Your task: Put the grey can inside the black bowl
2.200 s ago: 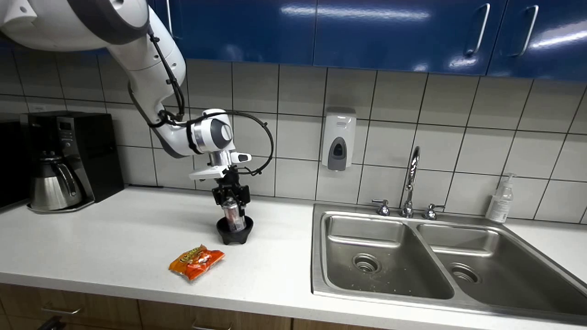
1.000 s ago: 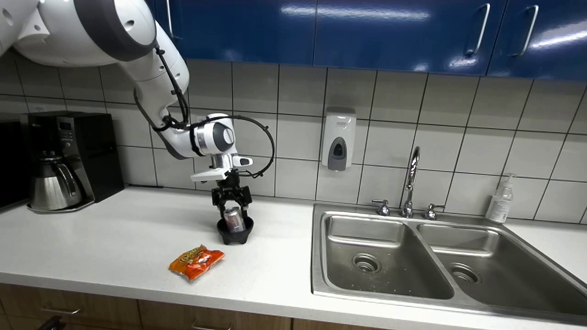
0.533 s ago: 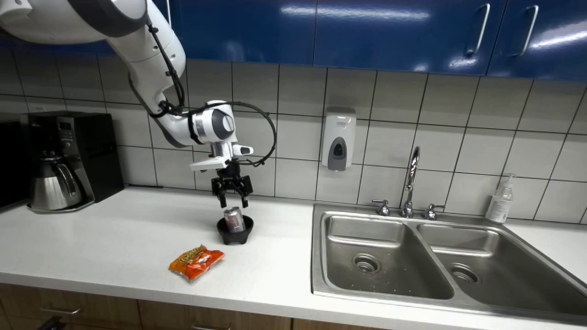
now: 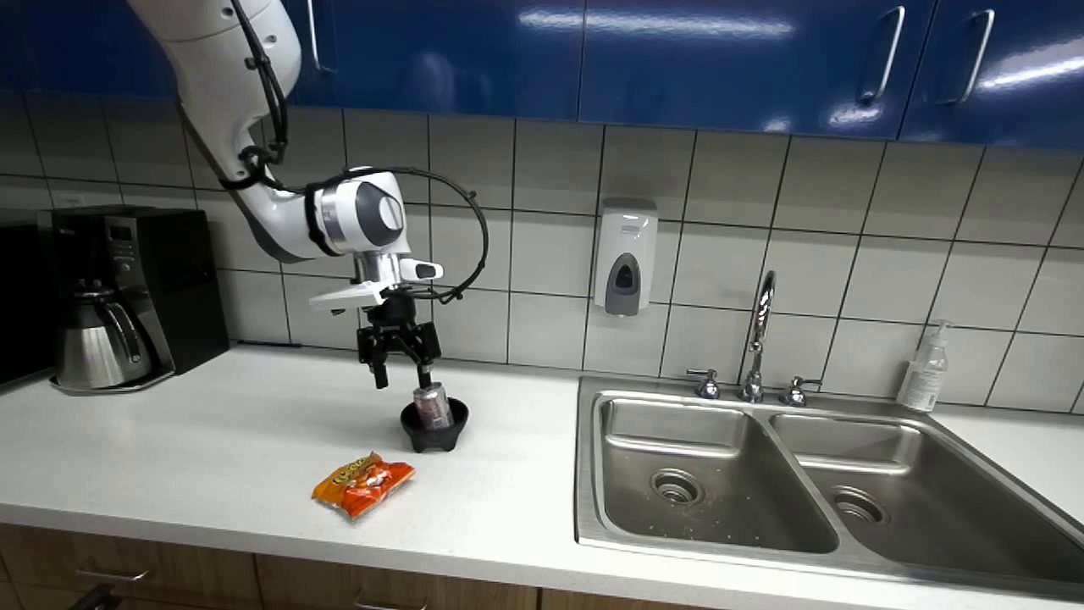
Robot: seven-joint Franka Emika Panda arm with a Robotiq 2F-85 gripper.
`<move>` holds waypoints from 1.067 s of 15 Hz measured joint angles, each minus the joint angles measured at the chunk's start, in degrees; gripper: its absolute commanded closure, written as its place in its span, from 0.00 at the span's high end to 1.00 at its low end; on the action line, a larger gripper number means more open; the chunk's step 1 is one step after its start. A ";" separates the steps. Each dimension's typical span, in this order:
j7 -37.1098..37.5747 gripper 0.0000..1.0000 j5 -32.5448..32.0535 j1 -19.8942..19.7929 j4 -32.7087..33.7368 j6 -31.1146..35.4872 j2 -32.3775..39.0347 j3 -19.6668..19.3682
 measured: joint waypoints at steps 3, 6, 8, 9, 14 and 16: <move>3.72 1.00 -2.68 1.32 -9.03 1.79 -5.84 0.00; 7.73 1.00 -5.25 1.94 -17.62 2.62 -11.52 0.00; 9.43 1.00 -5.91 1.95 -22.52 2.66 -14.94 0.01; 9.70 1.00 -5.93 1.94 -24.53 2.66 -16.37 0.06; 9.87 1.00 -5.93 1.94 -28.05 2.66 -19.48 0.16; 9.87 1.00 -5.93 1.94 -28.06 2.66 -19.48 0.17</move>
